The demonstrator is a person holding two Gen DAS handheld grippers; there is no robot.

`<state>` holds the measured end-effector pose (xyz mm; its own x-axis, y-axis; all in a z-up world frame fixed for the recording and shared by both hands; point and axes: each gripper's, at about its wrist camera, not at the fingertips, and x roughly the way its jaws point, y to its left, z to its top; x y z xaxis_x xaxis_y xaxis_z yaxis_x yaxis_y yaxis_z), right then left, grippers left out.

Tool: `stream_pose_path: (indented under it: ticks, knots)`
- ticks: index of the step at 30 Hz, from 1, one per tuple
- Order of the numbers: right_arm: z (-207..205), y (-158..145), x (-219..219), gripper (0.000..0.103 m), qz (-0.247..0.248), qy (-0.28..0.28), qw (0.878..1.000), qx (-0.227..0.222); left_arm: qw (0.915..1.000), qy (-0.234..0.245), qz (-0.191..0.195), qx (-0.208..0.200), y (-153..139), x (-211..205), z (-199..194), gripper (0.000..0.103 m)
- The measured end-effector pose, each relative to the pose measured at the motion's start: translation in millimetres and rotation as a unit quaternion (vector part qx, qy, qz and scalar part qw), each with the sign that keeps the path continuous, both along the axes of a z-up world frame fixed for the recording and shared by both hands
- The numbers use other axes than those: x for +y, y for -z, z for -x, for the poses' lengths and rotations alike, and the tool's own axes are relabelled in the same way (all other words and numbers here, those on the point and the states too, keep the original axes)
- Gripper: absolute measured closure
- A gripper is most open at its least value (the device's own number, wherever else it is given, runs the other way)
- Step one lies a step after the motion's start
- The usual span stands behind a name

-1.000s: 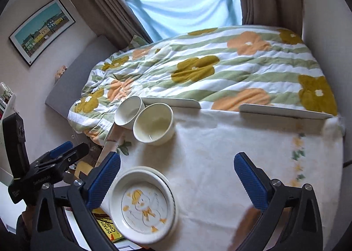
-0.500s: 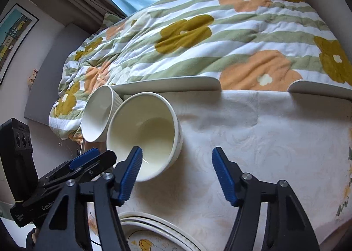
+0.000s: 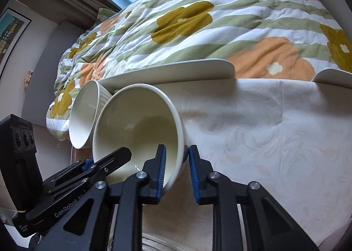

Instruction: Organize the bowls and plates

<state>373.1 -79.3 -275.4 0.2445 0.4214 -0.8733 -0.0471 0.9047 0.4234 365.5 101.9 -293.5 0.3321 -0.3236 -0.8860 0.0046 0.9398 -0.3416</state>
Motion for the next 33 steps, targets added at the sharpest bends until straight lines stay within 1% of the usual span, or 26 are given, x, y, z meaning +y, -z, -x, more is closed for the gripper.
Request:
stream_pose_path:
  ticks: [6, 9, 13, 17, 21, 23, 26, 29, 33]
  knots:
    - [2.4, -2.1, 0.1, 0.085, 0.004, -0.001, 1.0, -0.009, 1.0, 0.002, -0.004, -0.006, -4.2, -0.8, 2.7, 0.082]
    - [6.7, -10.1, -0.8, 0.085, 0.006, -0.004, 1.0, -0.021, 0.9998, 0.004, -0.011, -0.015, -14.3, -5.3, 8.7, 0.081]
    - [14.6, -28.9, -8.7, 0.085, 0.0, -0.001, 0.999, -0.044, 0.9993, 0.008, -0.016, -0.032, -38.8, -13.0, 18.1, 0.081]
    - [30.5, -56.6, -24.4, 0.085, -0.008, 0.006, 0.998, -0.069, 0.9977, 0.019, -0.027, -0.058, -74.4, -32.6, 33.6, 0.081]
    - [53.1, -84.1, -51.5, 0.085, -0.016, 0.012, 0.995, -0.093, 0.995, 0.033, -0.032, -0.089, -111.2, -64.0, 56.0, 0.081]
    - [66.3, -96.3, -67.6, 0.085, -0.02, 0.018, 0.994, -0.104, 0.9936, 0.041, -0.034, -0.1, -124.7, -81.4, 67.8, 0.081]
    - [88.3, -111.2, -96.8, 0.085, -0.02, 0.03, 0.993, -0.117, 0.9909, 0.061, -0.036, -0.115, -142.4, -118.3, 89.1, 0.081]
    - [112.6, -121.3, -130.4, 0.085, -0.015, 0.046, 0.991, -0.125, 0.9888, 0.081, -0.034, -0.121, -150.2, -154.4, 109.1, 0.081]
    - [147.0, -129.9, -178.8, 0.085, -0.006, 0.068, 0.989, -0.129, 0.9865, 0.11, -0.03, -0.118, -149.5, -205.5, 137.1, 0.081]
